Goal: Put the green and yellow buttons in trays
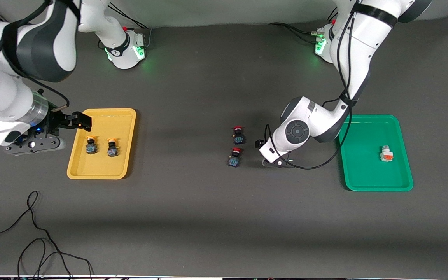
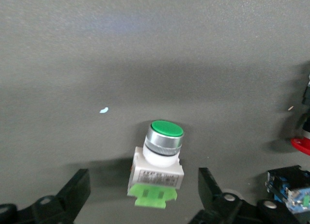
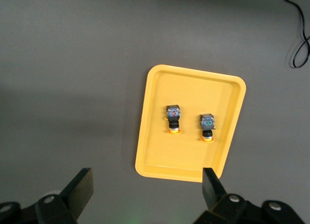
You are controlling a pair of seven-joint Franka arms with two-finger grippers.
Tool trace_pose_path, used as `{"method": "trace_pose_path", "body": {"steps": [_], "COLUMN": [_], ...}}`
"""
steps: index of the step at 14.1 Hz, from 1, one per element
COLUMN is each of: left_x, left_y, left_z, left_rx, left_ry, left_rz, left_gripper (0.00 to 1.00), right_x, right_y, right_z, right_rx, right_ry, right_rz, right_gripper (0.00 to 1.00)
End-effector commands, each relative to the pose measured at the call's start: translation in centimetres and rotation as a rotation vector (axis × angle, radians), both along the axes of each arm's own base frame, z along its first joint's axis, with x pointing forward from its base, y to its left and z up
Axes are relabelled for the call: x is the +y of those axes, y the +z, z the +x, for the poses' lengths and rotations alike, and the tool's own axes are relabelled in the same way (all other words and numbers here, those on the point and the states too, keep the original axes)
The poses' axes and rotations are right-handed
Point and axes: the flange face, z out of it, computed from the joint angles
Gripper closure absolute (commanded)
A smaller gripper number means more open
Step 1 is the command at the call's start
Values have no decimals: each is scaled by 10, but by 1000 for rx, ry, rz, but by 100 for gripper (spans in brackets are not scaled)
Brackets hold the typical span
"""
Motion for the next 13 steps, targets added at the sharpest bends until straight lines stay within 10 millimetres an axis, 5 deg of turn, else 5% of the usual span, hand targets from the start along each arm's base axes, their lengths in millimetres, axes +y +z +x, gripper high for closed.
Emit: {"method": "trace_pose_path", "body": {"steps": [1,5,8,13], "left_x": [-5,-3,9,23], "left_y": [4,13,39,151], "left_z": [-3,1,9,21], "left_rx": [-50,-55,-40,-8], "left_ry": [-1,25,37,15], "left_rz": [13,18,45,124], "left_gripper": [96,100,100,100], "right_x": [-21,-30,-43,-70], "right_y": [18,23,27,30], "right_z": [-5,-9,-12,-25], "right_rx": [11,14,11,4], "right_ry": [-17,-21,-24,-41], "right_rz": [53,55,70,81], "right_gripper": [0,0,0,0]}}
